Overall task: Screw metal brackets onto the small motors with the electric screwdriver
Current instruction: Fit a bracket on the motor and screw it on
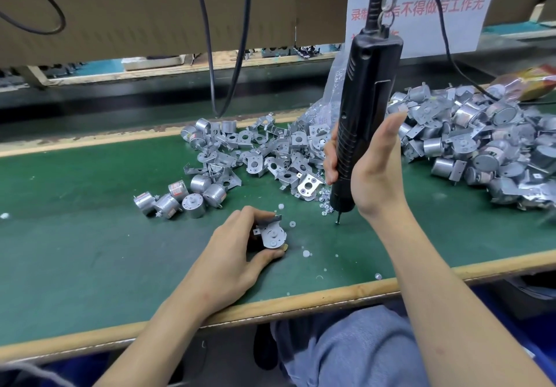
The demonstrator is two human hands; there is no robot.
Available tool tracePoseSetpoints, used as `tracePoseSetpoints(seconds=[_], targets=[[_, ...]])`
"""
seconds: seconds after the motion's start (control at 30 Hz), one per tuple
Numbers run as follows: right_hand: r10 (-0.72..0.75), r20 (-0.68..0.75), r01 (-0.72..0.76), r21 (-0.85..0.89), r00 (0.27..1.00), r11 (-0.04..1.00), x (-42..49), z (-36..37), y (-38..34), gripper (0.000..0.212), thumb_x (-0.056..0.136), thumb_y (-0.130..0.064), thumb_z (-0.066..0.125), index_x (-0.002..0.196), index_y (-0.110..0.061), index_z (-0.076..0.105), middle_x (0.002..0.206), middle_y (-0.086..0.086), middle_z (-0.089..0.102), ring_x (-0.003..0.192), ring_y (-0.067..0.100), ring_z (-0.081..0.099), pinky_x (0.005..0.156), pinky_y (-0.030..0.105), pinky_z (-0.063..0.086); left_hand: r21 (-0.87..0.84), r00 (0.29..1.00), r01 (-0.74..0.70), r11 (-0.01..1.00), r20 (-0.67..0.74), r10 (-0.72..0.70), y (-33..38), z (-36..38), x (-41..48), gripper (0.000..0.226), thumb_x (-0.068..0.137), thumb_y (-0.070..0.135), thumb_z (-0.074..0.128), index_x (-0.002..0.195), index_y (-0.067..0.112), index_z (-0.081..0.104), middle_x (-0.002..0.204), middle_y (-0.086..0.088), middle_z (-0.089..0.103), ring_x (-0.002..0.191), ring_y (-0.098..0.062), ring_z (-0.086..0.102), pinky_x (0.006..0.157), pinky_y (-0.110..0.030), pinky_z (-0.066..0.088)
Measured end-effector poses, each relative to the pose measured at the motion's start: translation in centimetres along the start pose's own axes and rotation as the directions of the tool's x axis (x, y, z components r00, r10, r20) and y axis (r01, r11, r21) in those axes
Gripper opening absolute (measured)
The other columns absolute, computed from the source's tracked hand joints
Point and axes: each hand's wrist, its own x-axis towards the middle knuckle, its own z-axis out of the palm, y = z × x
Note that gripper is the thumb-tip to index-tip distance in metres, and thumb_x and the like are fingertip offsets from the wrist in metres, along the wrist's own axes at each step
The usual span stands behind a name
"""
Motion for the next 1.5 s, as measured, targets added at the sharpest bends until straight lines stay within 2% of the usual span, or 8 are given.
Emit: tracePoseSetpoints(seconds=[0.1, 0.23, 0.47, 0.63, 0.93, 1.17, 1.33, 1.5], targets=[[-0.005, -0.001, 0.005, 0.004, 1.000, 1.000, -0.2, 0.0, -0.2, 0.075, 0.063, -0.102, 0.033, 0.065, -0.031, 0.056, 0.055, 0.000, 0.052, 0.042, 0.023, 0.047, 0.047, 0.032, 0.041, 0.001, 1.000, 0.000, 1.000, 0.004, 0.000, 0.0, 0.0, 0.0, 0.041, 0.083, 0.043, 0.075, 0.114, 0.048, 0.047, 0.117, 0.024, 0.059, 0.110, 0.006, 0.054, 0.088, -0.004, 0.036], [0.000, -0.001, 0.000, 0.002, 1.000, 1.000, -0.3, -0.1, -0.2, 0.081, 0.063, -0.102, 0.033, 0.065, -0.023, 0.053, 0.054, 0.000, 0.052, 0.042, 0.024, 0.047, 0.049, 0.035, 0.041, -0.003, 1.000, 0.001, 1.000, 0.003, -0.001, 0.0, 0.0, 0.0, 0.041, 0.083, 0.042, 0.075, 0.115, 0.045, 0.049, 0.116, 0.023, 0.060, 0.110, 0.005, 0.055, 0.088, -0.005, 0.037], [-0.008, -0.016, 0.008, -0.007, 1.000, 1.000, -0.2, 0.1, -0.4, 0.075, 0.063, -0.102, 0.032, 0.064, -0.032, 0.058, 0.054, -0.001, 0.053, 0.041, 0.022, 0.047, 0.046, 0.031, 0.042, -0.008, 1.000, -0.002, 1.000, 0.000, 0.002, 0.2, -0.1, -0.1, 0.041, 0.083, 0.042, 0.076, 0.114, 0.045, 0.049, 0.117, 0.023, 0.061, 0.108, 0.007, 0.055, 0.087, -0.004, 0.037], [-0.012, -0.016, 0.012, -0.017, 1.000, 1.000, -0.1, 0.1, -0.2, 0.075, 0.066, -0.100, 0.030, 0.063, -0.029, 0.054, 0.053, 0.000, 0.052, 0.041, 0.022, 0.047, 0.046, 0.033, 0.043, -0.019, 1.000, 0.002, 1.000, 0.002, -0.002, 0.2, -0.1, -0.1, 0.042, 0.083, 0.041, 0.076, 0.116, 0.041, 0.051, 0.116, 0.023, 0.061, 0.108, 0.008, 0.055, 0.086, -0.002, 0.036], [0.012, -0.017, -0.012, 0.006, 1.000, 1.000, -0.1, 0.1, -0.3, 0.074, 0.062, -0.102, 0.034, 0.064, -0.032, 0.058, 0.055, -0.001, 0.052, 0.042, 0.020, 0.047, 0.045, 0.034, 0.042, -0.021, 1.000, -0.003, 1.000, -0.001, 0.003, 0.2, -0.1, 0.0, 0.043, 0.082, 0.040, 0.076, 0.116, 0.041, 0.050, 0.115, 0.025, 0.061, 0.107, 0.009, 0.055, 0.084, -0.002, 0.036], [0.006, -0.017, -0.006, -0.006, 1.000, 1.000, -0.4, 0.3, -1.0, 0.075, 0.062, -0.101, 0.034, 0.064, -0.030, 0.057, 0.056, 0.000, 0.054, 0.043, 0.020, 0.048, 0.045, 0.034, 0.043, -0.060, 0.998, -0.061, 0.996, 0.007, 0.062, 0.4, -0.3, -0.3, 0.050, 0.075, 0.034, 0.085, 0.115, 0.043, 0.055, 0.109, 0.019, 0.066, 0.096, 0.006, 0.060, 0.079, -0.002, 0.038], [-0.029, 0.041, 0.027, 0.047, 0.999, 0.999, -0.6, 1.5, -2.1, 0.072, 0.063, -0.099, 0.037, 0.065, -0.029, 0.058, 0.055, -0.001, 0.054, 0.041, 0.020, 0.049, 0.045, 0.029, 0.043, -0.038, 0.997, -0.068, 0.997, 0.030, 0.069, 0.3, -0.4, -0.2, 0.049, 0.076, 0.040, 0.083, 0.118, 0.036, 0.059, 0.112, 0.019, 0.066, 0.102, 0.007, 0.059, 0.083, -0.006, 0.041], [-0.049, 0.121, 0.032, 0.139, 0.991, 0.990, -0.8, 3.5, -2.6, 0.073, 0.063, -0.097, 0.039, 0.066, -0.026, 0.059, 0.054, -0.001, 0.053, 0.041, 0.021, 0.048, 0.045, 0.032, 0.042, -0.026, 0.997, -0.073, 0.997, 0.032, 0.073, 0.2, -0.4, -0.2, 0.046, 0.078, 0.041, 0.081, 0.119, 0.034, 0.061, 0.110, 0.018, 0.067, 0.105, 0.003, 0.060, 0.089, -0.015, 0.045]])
